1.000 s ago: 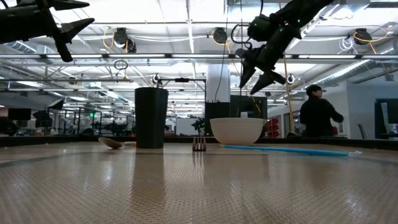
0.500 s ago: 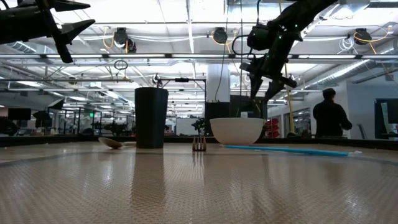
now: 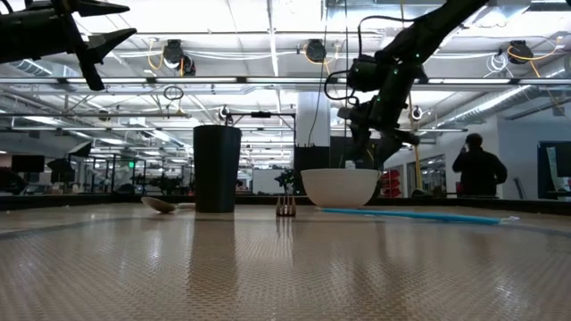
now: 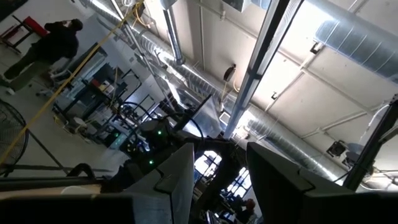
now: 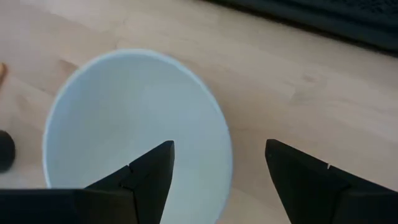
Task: Pick & Place Utensil
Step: Put the white bowl on the mat
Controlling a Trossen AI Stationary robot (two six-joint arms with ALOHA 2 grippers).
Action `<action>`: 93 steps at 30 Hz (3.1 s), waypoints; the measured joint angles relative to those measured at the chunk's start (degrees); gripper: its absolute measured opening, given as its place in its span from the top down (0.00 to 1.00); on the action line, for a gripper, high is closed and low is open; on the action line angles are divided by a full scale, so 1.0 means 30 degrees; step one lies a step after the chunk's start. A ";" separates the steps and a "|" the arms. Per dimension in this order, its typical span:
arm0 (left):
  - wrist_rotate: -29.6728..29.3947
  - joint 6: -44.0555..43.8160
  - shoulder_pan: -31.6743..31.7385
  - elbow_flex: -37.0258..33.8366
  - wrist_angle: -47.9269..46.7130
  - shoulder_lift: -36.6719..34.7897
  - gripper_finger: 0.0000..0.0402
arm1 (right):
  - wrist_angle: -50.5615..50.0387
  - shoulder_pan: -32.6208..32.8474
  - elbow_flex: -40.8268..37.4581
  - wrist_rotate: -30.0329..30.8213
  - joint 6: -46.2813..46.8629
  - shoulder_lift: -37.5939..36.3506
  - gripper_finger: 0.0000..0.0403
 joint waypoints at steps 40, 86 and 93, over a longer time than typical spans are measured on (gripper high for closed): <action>0.0159 -0.0487 0.0000 0.0000 -0.1136 -0.0001 0.62 | 0.3504 0.0977 -0.3038 0.0164 0.1137 0.0017 0.98; 0.1477 -0.0859 -0.0007 -0.0007 -0.1394 -0.0001 0.62 | -0.2137 1.0821 -0.3533 -0.0445 0.2492 -0.8498 0.99; 0.3142 -0.3124 -0.0035 -0.0007 -0.1340 0.0498 0.62 | 0.1840 1.3507 -0.6652 -0.0384 0.5302 -0.8479 0.99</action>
